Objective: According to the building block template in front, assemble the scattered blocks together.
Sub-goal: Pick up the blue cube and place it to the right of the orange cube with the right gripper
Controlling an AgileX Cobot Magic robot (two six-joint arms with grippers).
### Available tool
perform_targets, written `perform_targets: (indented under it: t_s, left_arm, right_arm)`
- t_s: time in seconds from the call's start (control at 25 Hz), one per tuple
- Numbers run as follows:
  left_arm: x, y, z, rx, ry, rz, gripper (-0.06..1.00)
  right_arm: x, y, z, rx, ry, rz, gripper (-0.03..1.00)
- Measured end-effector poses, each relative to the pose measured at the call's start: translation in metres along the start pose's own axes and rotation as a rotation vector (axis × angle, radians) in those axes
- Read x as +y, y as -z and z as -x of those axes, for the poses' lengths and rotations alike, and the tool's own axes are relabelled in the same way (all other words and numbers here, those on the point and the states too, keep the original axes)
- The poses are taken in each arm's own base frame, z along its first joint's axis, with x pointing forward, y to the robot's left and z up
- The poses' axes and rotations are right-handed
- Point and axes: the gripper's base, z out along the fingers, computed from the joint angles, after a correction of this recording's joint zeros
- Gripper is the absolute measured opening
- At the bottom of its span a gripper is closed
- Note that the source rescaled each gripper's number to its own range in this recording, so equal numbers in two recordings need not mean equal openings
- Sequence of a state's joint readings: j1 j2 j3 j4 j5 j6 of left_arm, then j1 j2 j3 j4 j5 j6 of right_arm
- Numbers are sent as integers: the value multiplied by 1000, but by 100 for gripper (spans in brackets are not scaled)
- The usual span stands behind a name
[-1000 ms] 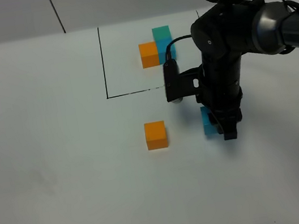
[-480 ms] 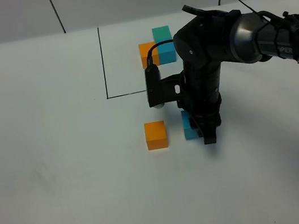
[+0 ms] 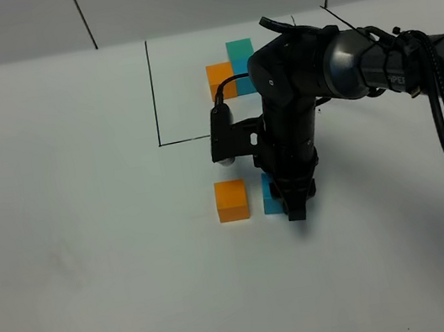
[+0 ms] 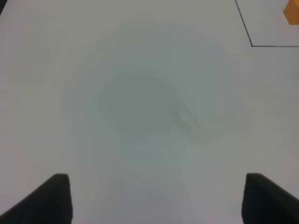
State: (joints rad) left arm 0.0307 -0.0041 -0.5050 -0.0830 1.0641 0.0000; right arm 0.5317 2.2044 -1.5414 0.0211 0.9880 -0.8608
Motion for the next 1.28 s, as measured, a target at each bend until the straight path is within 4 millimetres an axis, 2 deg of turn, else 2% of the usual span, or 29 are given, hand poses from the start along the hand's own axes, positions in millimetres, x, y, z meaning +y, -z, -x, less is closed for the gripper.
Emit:
perform_targets:
  t_s: [1.28]
  left_arm:
    - [0, 0, 0, 0, 0, 0, 59]
  right_arm:
    - [8, -3, 15, -36, 15, -13, 1]
